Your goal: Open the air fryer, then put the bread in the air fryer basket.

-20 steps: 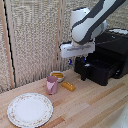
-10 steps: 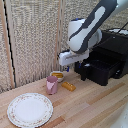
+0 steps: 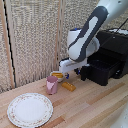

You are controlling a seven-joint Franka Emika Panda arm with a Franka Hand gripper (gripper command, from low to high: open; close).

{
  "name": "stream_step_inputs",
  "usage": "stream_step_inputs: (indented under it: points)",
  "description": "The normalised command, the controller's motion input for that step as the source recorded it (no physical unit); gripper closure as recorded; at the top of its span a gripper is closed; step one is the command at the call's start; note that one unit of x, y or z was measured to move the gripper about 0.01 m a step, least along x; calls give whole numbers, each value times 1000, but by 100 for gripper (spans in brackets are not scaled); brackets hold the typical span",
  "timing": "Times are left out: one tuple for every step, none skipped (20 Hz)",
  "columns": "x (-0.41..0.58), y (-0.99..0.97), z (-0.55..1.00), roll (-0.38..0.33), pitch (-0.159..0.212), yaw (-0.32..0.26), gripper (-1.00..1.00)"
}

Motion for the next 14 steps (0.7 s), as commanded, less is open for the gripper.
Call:
stream_step_inputs:
  points:
    - [209, -97, -223, 89, 100, 18, -100]
    - [229, -80, -243, 73, 112, 10, -100]
    - [226, -109, -243, 60, 118, 12, -100]
    - [220, -134, -257, 52, 106, 20, -100]
    - [229, -134, -266, 40, 95, 33, -100]
    - [231, -134, -274, 36, 76, 48, -100]
    - [226, -146, -237, 46, 45, 58, -100]
    - [240, -123, -231, 50, 11, 62, -100]
    - [263, -109, -189, 55, 0, 65, -100]
    - [291, -86, -177, 46, 0, 59, -100]
    - [314, -69, -177, 39, 0, 53, -100]
    - [291, -71, -171, 38, 0, 49, -100]
    - [283, -57, -169, 41, 0, 46, -100]
    - [289, -49, -163, 46, 0, 39, -100]
